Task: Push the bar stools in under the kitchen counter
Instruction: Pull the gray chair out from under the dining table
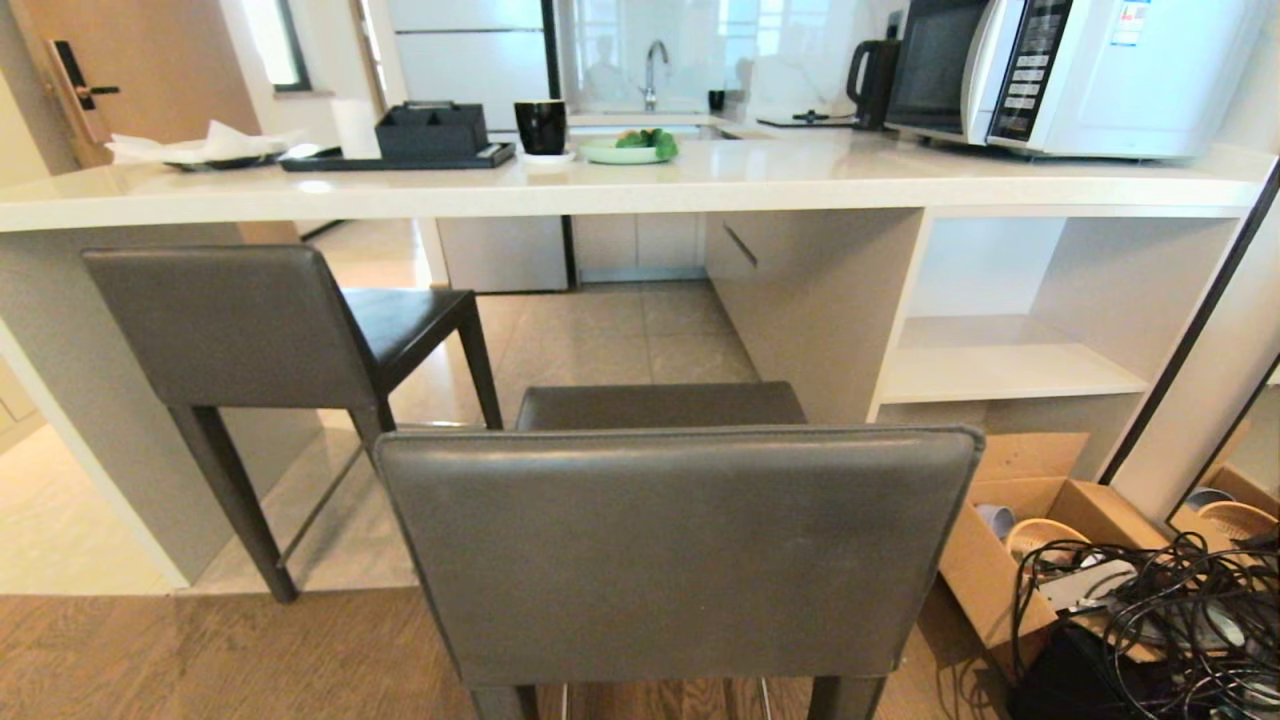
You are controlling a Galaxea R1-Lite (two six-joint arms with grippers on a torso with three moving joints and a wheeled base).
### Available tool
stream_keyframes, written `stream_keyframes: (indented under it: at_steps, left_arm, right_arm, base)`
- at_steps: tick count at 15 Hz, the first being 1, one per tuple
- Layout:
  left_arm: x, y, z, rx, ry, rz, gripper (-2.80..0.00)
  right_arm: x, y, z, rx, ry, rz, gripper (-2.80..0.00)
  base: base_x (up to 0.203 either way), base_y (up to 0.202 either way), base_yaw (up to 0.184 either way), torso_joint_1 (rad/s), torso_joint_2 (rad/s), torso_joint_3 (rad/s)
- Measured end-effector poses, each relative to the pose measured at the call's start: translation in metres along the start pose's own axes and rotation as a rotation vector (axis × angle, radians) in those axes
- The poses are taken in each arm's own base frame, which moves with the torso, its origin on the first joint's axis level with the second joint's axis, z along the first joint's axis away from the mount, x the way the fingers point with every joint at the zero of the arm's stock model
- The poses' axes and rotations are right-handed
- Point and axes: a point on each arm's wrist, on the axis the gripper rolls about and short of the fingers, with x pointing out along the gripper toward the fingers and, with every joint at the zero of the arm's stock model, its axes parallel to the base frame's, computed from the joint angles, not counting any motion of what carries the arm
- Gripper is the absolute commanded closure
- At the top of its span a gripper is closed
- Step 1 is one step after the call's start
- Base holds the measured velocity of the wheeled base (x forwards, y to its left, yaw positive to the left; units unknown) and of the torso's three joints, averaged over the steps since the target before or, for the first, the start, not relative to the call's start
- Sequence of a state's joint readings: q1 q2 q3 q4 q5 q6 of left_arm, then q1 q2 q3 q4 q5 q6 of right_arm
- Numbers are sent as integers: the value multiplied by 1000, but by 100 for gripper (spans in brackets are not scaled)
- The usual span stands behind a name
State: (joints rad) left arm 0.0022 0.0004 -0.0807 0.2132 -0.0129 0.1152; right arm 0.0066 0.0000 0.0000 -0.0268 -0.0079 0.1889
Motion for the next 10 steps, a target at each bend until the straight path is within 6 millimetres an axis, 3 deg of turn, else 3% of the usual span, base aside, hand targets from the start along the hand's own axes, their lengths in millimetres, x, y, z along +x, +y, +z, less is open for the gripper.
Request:
stream_keyframes:
  at_steps: [4,7,10]
  left_arm:
    - [-1,1,1,-118,-6,31,-280]
    - [4,0,6,-59,-133,-7,-280]
    - [5,0,2,-103,-107,-5,-280]
  right_arm:
    - [0,0,0,-11,0,0,-280]
    - [0,0,0,-44,-1,4,-280]
    - [0,0,-1,72,9,0,-280]
  base:
    - [0,0,0,0,0,0]
    - [0,0,0,0,0,0]
    - [0,0,0,0,0,0]
